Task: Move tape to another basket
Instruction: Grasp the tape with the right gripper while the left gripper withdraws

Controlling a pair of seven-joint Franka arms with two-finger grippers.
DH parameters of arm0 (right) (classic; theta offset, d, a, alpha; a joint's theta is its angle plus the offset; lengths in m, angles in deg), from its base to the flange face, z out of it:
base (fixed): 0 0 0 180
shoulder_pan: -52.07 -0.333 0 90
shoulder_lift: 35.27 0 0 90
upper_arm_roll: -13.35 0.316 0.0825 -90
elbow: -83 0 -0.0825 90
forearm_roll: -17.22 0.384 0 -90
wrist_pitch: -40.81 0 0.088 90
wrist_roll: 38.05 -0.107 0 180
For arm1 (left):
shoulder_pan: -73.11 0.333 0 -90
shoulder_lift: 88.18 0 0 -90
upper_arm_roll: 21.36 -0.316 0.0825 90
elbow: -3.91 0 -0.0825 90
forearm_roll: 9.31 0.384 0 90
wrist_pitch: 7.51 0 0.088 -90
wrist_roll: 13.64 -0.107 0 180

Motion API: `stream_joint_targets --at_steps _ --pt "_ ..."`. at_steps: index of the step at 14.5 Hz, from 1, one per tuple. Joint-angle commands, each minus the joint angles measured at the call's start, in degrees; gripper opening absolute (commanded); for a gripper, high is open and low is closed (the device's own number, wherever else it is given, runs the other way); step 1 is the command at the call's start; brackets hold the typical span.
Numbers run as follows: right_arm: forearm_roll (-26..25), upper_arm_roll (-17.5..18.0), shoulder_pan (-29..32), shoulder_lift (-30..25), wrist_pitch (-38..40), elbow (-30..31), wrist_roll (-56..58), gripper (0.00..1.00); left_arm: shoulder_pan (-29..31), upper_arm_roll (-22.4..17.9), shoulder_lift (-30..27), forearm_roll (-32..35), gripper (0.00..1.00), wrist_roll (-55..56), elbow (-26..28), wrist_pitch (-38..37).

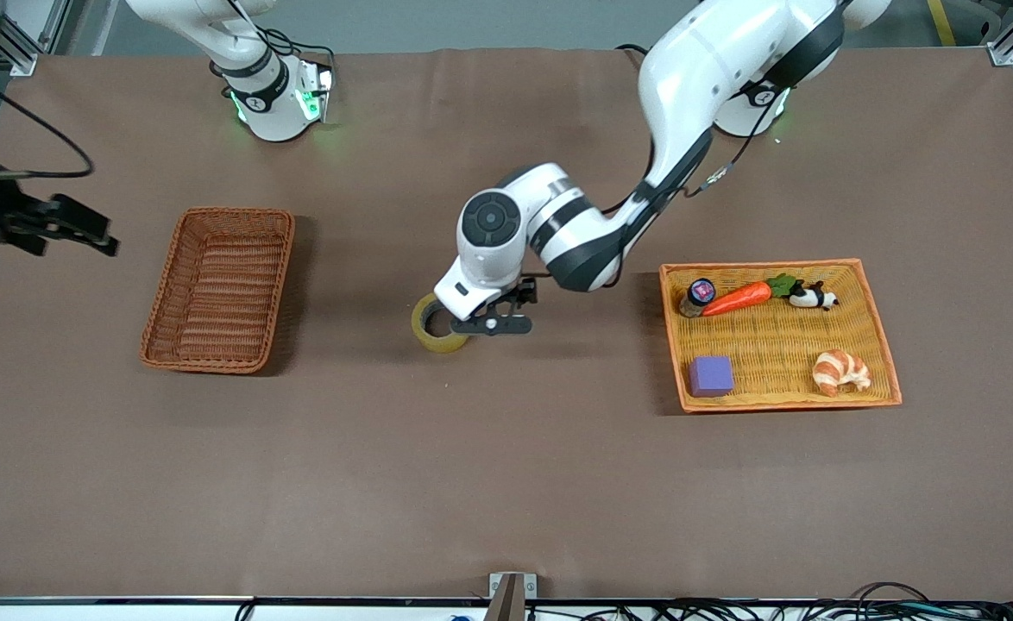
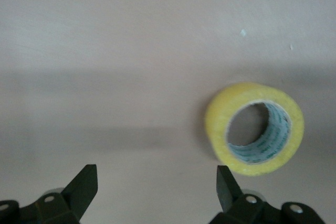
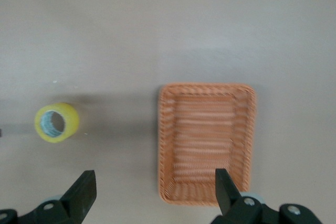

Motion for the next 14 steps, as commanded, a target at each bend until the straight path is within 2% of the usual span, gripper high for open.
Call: stream_joint_targets --at_steps 1,3,6,9,12,14 --pt "0.7 -0.5 -7.4 5.1 -6.2 1.3 -0.9 1.0 6.9 -0.2 -10.7 0.2 1.0 -4.0 7.6 -2.1" --pt "0.7 -0.5 -11.7 9.8 -12.2 2.5 -2.2 1.0 10.6 -0.6 -16.2 0.2 1.0 -6.2 11.6 -2.0" --pt "0.7 -0.5 -19.6 15.7 -20.7 5.2 -11.0 1.0 15.7 -0.6 -23.0 -1.3 1.0 -12.8 16.4 -2.1" --pt "0.5 -0.6 -25.7 18.6 -33.0 13.6 -15.1 1.0 20.8 -1.4 -28.2 -5.8 1.0 -18.5 19.0 -2.1" --pt "0.5 -0.6 -29.0 21.5 -43.0 19.5 -15.8 1.0 21.9 -5.9 -35.4 -8.5 1.0 -23.2 23.3 -2.4" --pt "0.5 -0.7 -30.7 23.6 -44.2 20.1 -15.8 1.0 21.9 -9.7 -39.6 -11.2 1.0 -29.0 25.9 -2.4"
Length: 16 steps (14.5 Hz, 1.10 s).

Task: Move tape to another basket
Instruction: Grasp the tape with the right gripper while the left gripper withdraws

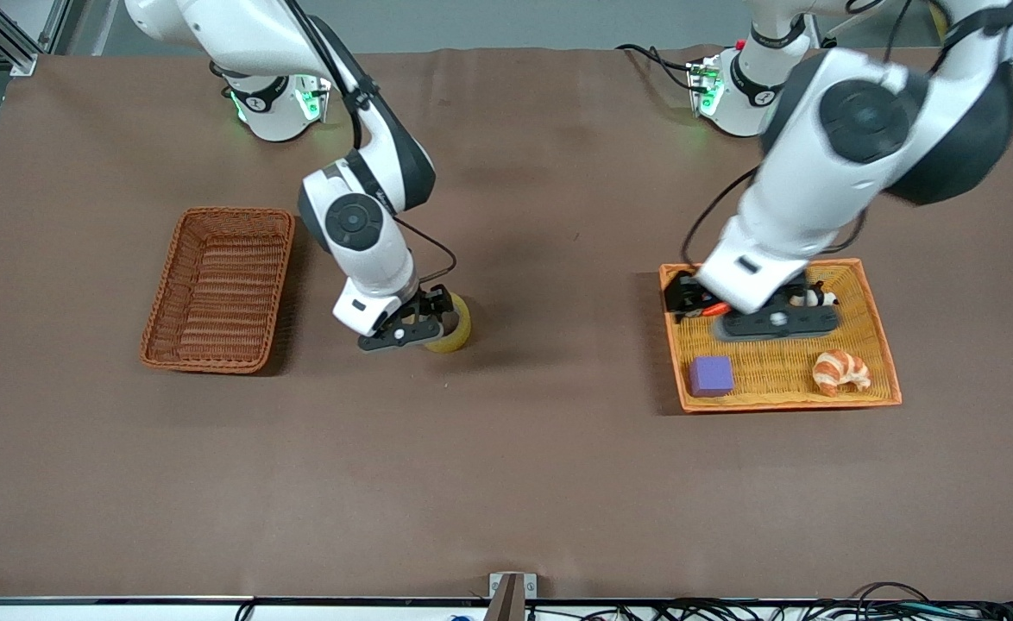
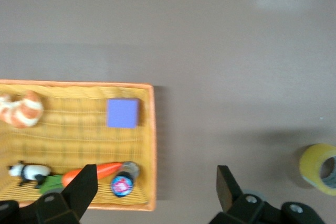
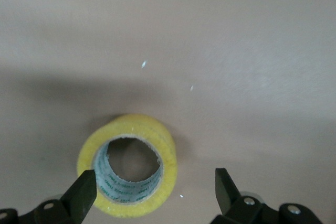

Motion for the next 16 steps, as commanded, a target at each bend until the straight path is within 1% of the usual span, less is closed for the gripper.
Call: stream_joint_targets --at_steps 1,2,4,5,6,7,8,10,11,12,13,16 --pt "0.3 -0.7 -1.3 1.0 -1.6 1.9 -0.5 1.0 0.1 -6.1 -9.0 -6.2 1.0 -8.1 7.3 0.5" --pt "-0.1 -0.8 -1.0 1.7 -1.9 1.9 -0.5 1.0 0.1 -8.4 -11.0 -8.3 1.0 -11.1 8.7 0.5" --pt "-0.3 -0.9 -0.8 2.9 -4.0 1.9 -0.5 1.0 0.2 -10.9 -15.0 -8.5 1.0 -16.1 11.8 0.5" --pt "-0.3 -0.9 -0.8 3.5 -4.5 1.9 -0.5 1.0 1.3 -11.7 -16.6 -8.4 1.0 -18.4 13.0 0.4" --pt "-0.3 -0.9 -0.9 4.0 -4.6 1.9 -0.5 1.0 3.5 -11.7 -18.3 -8.4 1.0 -21.5 13.8 0.4" --pt "-0.3 -0.9 -1.0 4.4 -4.6 1.8 -0.5 1.0 4.2 -11.8 -19.2 -8.3 1.0 -24.2 14.2 0.4" --pt "-0.3 -0.9 -1.4 4.9 -5.1 1.7 -0.5 1.0 4.3 -11.8 -19.5 -8.1 1.0 -24.4 14.2 -0.4" --pt "-0.3 -0.9 -1.5 6.5 -7.6 1.8 -0.6 1.0 6.6 -11.9 -19.6 -7.7 1.0 -24.4 13.6 -5.5" --pt "-0.3 -0.9 -1.3 6.8 -7.7 1.8 -0.5 0.92 7.1 -11.9 -20.1 -7.7 1.0 -24.9 13.6 -6.1" --pt "-0.3 -0.9 -1.3 6.8 -7.6 1.7 -0.4 0.76 7.1 -11.9 -20.2 -7.7 1.0 -24.9 13.6 -6.1" --pt "-0.3 -0.9 -1.1 6.8 -7.1 1.6 -0.4 0.57 7.2 -11.8 -19.9 -7.7 1.0 -25.0 13.6 -6.1" --pt "-0.3 -0.9 -1.4 7.2 -7.0 1.6 -0.5 0.18 6.7 -11.2 -18.8 -6.1 1.0 -24.2 13.6 -6.1"
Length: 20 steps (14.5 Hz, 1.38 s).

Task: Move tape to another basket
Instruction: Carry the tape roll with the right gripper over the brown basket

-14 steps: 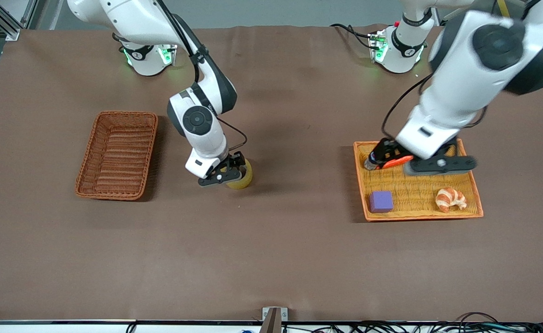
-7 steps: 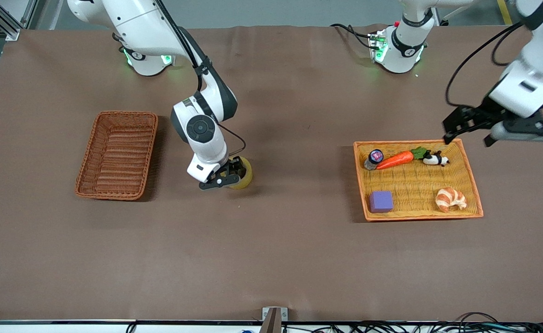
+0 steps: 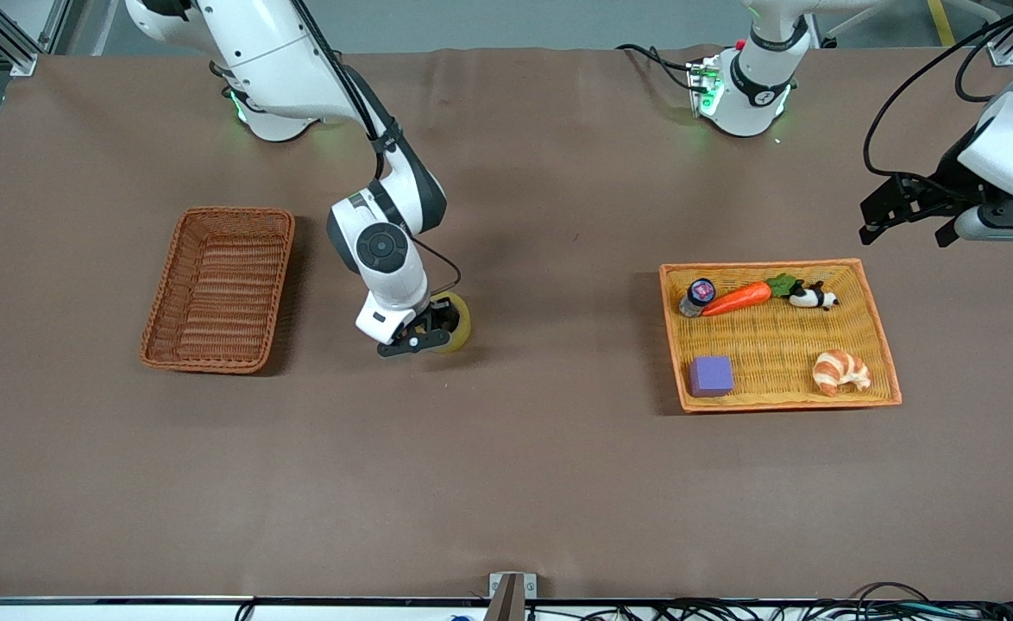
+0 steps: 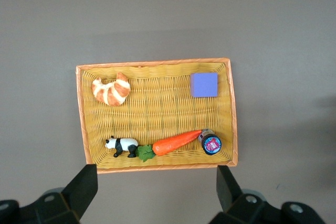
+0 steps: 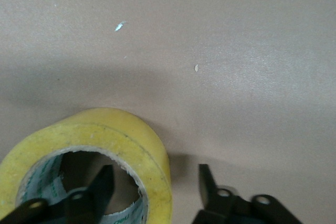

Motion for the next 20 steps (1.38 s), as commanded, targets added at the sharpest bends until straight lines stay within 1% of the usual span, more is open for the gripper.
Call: stream_joint_targets --at_steps 1,2,3,5,6,7,8,11,12,13,15,17,18,20 --pt "-0.1 0.0 -0.2 0.3 0.0 0.1 -0.7 0.05 -0.3 0.7 0.2 1.9 1.0 -0.1 0.6 -0.3" --pt "-0.2 0.0 -0.1 0.3 0.1 0.0 -1.9 0.0 -0.4 0.7 0.2 1.8 1.0 -0.1 0.6 -0.2" --pt "-0.2 -0.1 -0.1 0.3 0.8 -0.1 -2.0 0.0 -0.5 0.5 1.1 1.5 1.0 0.0 0.3 0.1" --pt "-0.2 -0.2 0.3 0.1 5.6 -2.0 -2.0 0.0 -0.5 0.2 3.3 1.4 1.0 0.2 -2.4 -0.4" --pt "-0.2 -0.3 0.4 -0.6 9.0 -3.6 -2.3 0.0 -0.5 0.2 3.7 1.3 1.0 0.9 -2.7 -0.4" --pt "-0.2 -1.6 0.4 -2.0 12.9 -5.3 -2.7 0.0 -0.5 0.1 3.9 1.0 1.0 1.1 -3.0 -0.4" --pt "-0.2 -3.2 0.5 -4.5 17.7 -6.7 -3.1 0.0 -0.5 0.0 3.9 0.8 1.0 1.1 -3.0 -0.4" --pt "-0.2 -8.9 1.8 -12.1 25.4 -6.0 -1.7 0.0 -0.3 0.1 3.8 0.9 1.0 -0.3 -2.4 -0.6" --pt "-0.2 -9.7 3.5 -14.0 27.9 -5.9 0.6 0.0 -0.3 0.1 3.9 0.9 1.0 -0.5 -2.6 -0.8" --pt "-0.3 -10.5 5.9 -16.0 29.3 -4.7 4.1 0.0 -0.2 0.1 3.9 0.9 1.0 -0.5 -2.6 -0.9" --pt "-1.2 -10.8 11.9 -20.8 28.8 0.6 12.0 0.0 -0.2 0.1 5.0 1.3 1.0 -0.2 -4.1 -0.9" --pt "-6.6 -10.9 16.0 -24.3 26.0 6.6 17.9 0.0 -0.3 0.1 5.4 1.5 1.0 -0.1 -4.8 -1.4" --pt "-8.5 -10.8 18.5 -25.7 23.0 10.2 20.2 0.0 -0.3 0.1 5.5 1.6 1.0 0.0 -4.8 -1.4" --pt "-8.9 -10.9 22.1 -28.4 15.2 18.9 24.7 0.0 -0.4 0.2 5.5 1.8 1.0 0.1 -4.9 -1.4"
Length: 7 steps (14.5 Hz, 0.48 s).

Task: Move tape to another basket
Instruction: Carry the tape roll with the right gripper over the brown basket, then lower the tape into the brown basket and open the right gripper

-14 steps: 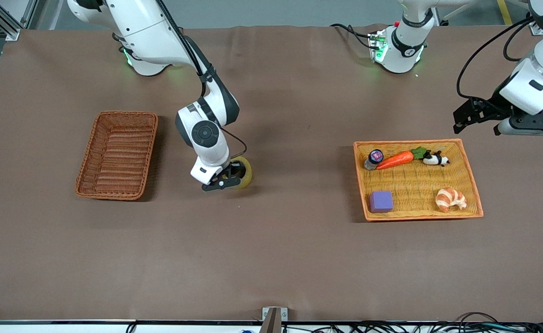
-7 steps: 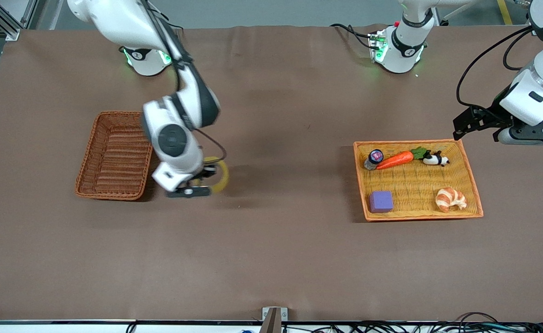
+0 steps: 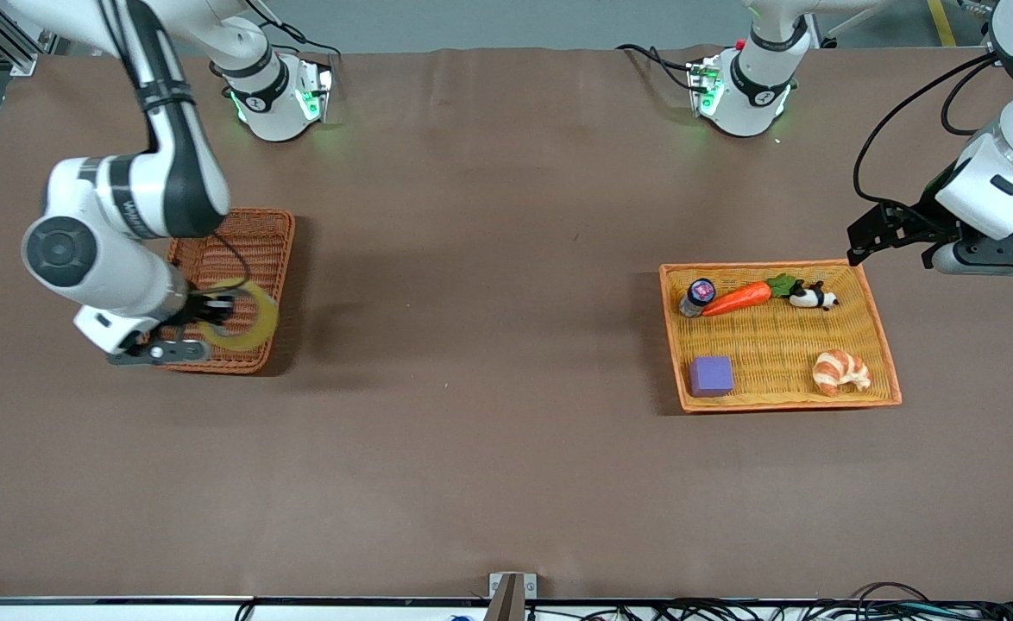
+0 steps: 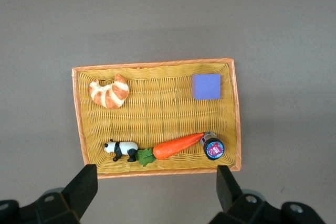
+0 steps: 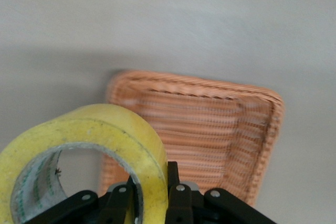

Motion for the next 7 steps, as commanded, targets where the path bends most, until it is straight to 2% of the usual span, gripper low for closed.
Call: stream_joint_targets --at_steps 1,5,7 --pt "-1.6 1.1 4.1 -6.6 -9.8 13.8 4.9 0.0 -0.2 0.1 0.8 1.1 1.0 -0.1 -2.0 -1.3" --pt "-1.7 1.1 9.1 -7.1 -19.8 23.1 10.2 0.0 0.0 0.0 0.8 1.1 1.0 0.0 -1.9 -1.3" --pt "-1.7 1.1 9.7 -6.9 -26.0 27.4 10.4 0.0 0.3 0.0 0.8 1.1 1.0 -0.2 -1.7 -1.4"
